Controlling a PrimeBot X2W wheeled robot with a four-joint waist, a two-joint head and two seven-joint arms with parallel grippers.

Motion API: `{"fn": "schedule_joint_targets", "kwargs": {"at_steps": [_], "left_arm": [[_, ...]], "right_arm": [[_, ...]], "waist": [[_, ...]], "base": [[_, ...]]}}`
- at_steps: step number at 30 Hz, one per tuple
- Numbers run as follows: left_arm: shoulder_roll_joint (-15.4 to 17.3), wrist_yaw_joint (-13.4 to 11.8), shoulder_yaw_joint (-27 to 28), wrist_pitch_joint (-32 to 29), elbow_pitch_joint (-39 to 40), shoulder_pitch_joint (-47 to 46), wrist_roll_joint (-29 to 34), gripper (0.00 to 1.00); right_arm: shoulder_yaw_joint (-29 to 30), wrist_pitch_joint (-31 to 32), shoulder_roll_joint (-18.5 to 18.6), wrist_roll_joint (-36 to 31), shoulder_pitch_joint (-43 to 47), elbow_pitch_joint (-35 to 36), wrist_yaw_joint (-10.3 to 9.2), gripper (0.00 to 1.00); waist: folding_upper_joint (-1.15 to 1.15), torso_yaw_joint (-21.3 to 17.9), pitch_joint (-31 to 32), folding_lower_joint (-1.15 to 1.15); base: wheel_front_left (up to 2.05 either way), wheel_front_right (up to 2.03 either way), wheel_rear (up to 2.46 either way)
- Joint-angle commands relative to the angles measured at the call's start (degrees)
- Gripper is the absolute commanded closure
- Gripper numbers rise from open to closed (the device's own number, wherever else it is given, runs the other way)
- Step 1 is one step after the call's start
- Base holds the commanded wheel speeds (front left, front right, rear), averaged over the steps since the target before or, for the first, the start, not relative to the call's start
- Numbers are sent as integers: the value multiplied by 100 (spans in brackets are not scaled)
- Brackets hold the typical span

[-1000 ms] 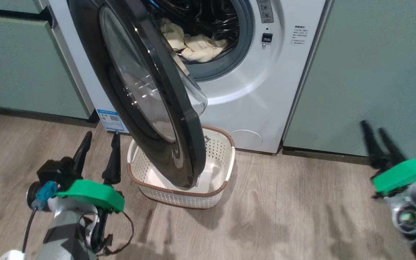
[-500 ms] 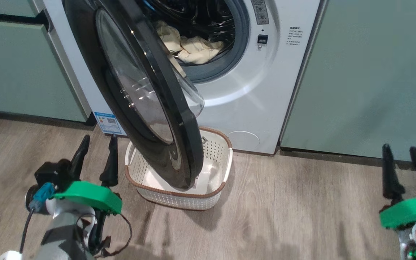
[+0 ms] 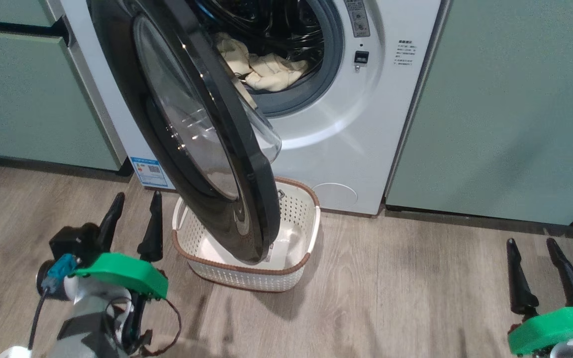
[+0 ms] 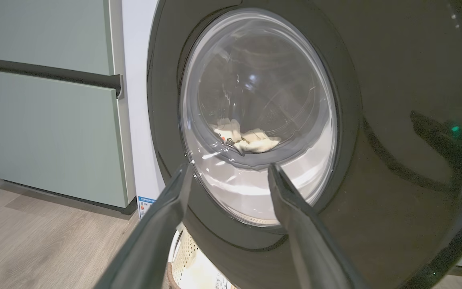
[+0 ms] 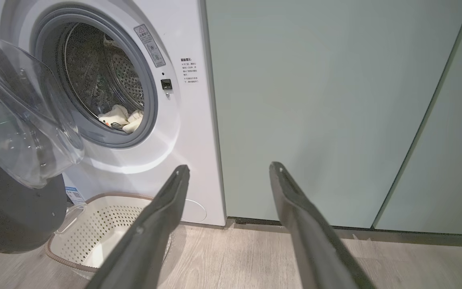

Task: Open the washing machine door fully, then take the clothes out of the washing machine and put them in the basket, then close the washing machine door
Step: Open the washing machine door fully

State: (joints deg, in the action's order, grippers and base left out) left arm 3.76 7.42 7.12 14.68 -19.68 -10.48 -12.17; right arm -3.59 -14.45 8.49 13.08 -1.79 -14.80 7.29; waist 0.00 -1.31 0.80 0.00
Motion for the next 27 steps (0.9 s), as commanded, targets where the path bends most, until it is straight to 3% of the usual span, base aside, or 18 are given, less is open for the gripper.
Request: {"fn": "schedule_joint_targets", "kwargs": {"at_steps": [1,20,21,22,24,25,27], "left_arm": [[166,6,154,32,144,-143,-31,0],[249,6,80,32,-115,-118,-67,0],[260,6,65,32,-137,-118,-56,7],[270,6,52,32,-155,-121,-51,32],[287,6,53,32,-157,-138,-51,94],[298,6,71,32,-139,-157,-58,100],[319,6,147,32,-53,-215,-79,100]], "right_arm": [[-57,-54,28,-42,-146,202,20,0],[88,-54,-47,-172,-88,98,20,0],[94,-54,-49,-173,-87,93,20,0],[99,-54,-51,-174,-87,90,20,0],[112,-54,-55,-173,-86,86,20,0],[117,-54,-55,-173,-84,83,20,0],[126,-54,-58,-165,-78,77,20,0]], "waist": [[0,-4,0,0],[0,-40,52,0],[0,-41,52,0],[0,-41,52,0],[0,-37,49,0],[0,-34,49,0],[0,-28,54,0]], "base": [[0,0,0],[0,0,0],[0,0,0],[0,0,0],[0,0,0],[0,0,0],[0,0,0]]}}
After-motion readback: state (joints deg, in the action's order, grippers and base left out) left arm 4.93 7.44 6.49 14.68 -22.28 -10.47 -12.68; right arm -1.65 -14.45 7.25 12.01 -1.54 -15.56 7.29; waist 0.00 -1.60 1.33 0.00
